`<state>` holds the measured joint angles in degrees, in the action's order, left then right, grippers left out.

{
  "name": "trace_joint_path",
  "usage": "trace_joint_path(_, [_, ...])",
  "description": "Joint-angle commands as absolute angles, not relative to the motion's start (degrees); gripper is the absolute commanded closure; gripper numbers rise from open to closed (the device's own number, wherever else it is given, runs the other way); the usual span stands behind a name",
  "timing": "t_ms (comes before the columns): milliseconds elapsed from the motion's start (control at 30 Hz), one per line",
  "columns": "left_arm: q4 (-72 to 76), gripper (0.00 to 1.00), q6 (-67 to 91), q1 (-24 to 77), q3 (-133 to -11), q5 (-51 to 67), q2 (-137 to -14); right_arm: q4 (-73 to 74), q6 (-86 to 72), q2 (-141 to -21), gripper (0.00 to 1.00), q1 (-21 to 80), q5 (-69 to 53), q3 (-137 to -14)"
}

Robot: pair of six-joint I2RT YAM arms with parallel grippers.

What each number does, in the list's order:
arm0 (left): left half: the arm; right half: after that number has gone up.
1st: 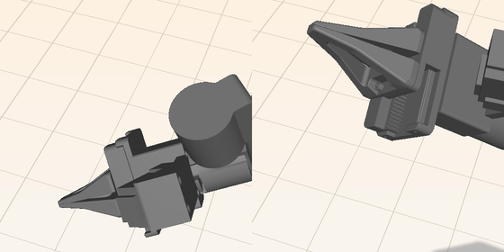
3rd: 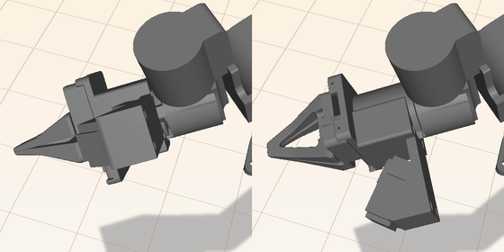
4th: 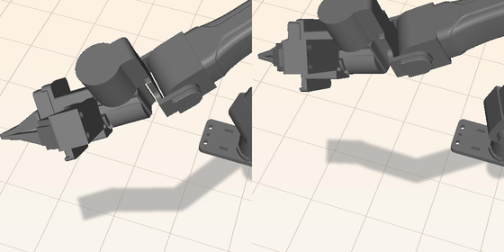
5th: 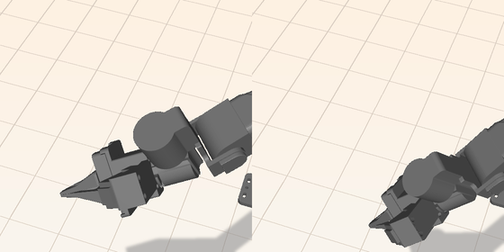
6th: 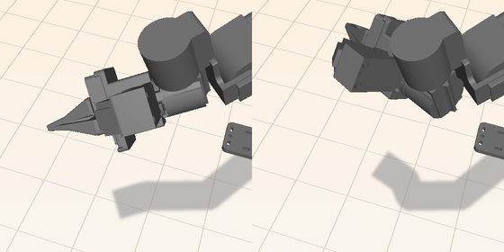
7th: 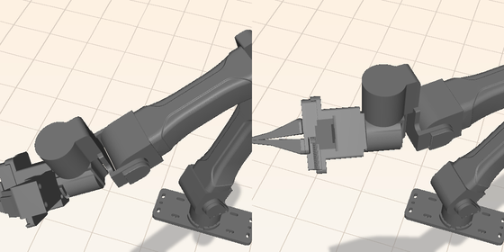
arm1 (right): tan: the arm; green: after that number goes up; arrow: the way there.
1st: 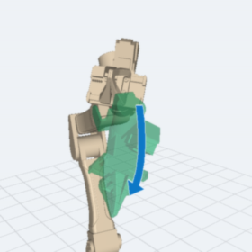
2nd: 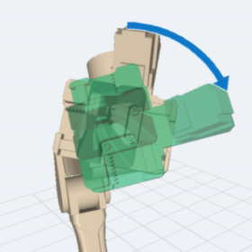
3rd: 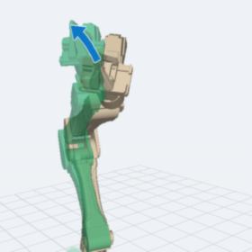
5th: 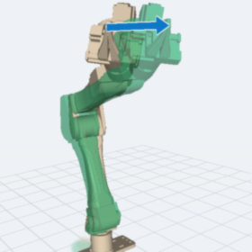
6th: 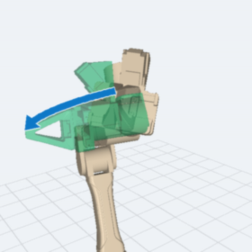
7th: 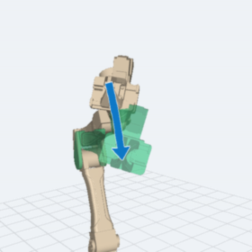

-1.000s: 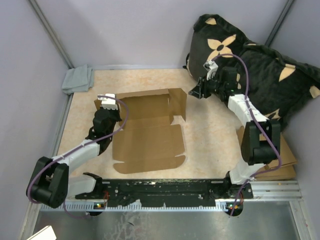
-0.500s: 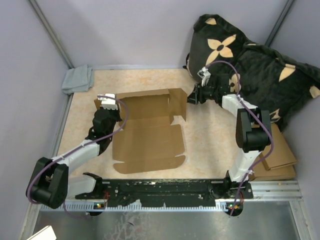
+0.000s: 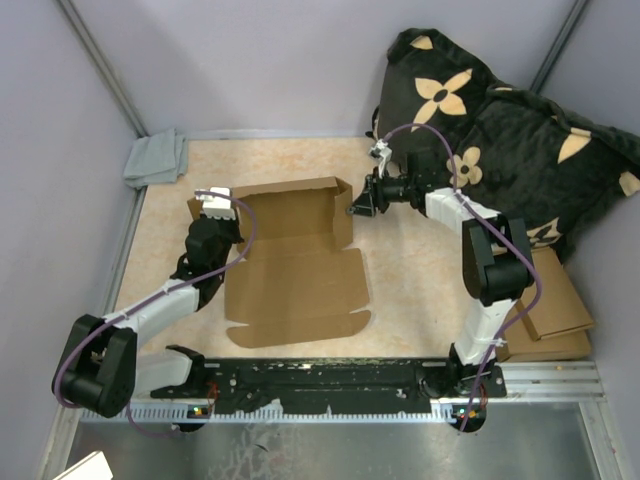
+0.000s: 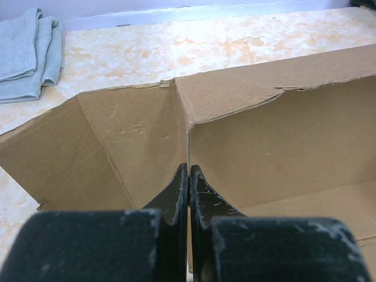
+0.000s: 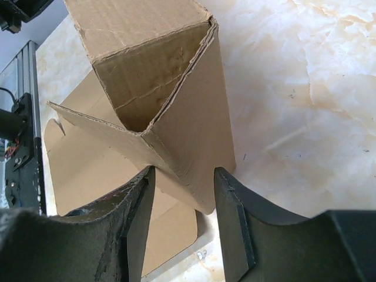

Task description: Fold the paper box

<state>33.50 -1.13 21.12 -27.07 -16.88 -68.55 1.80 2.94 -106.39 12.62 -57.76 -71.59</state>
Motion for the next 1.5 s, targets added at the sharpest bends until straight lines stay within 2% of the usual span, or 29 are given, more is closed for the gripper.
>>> trace_joint_path(0, [34.34, 1.0, -1.1, 21.1, -26.64, -15.12, -68.03, 0.84, 3.71, -103.71, 0.55, 13.98, -56.72, -72.34])
trace_joint_path(300, [35.55, 1.0, -4.49, 21.16, -24.27, -15.21, -66.64, -1.74, 2.16, -100.81, 0.55, 18.36, -45.35, -70.03])
trace_joint_path(633, [53.2, 1.0, -8.38, 21.18, -14.85, -12.74, -66.49, -10.89, -3.18, -98.6, 0.54, 20.13, -39.0, -64.6])
trace_joint_path(1000, [54.18, 1.0, -8.05, 21.19, -14.54, -10.55, -67.85, -6.29, 2.27, -102.09, 0.54, 23.64, -40.42, -70.13])
trace_joint_path(1467, [52.87, 1.0, -7.69, 21.35, -14.98, -8.57, -67.84, -12.03, -1.23, -105.75, 0.52, 27.36, -28.36, -70.0])
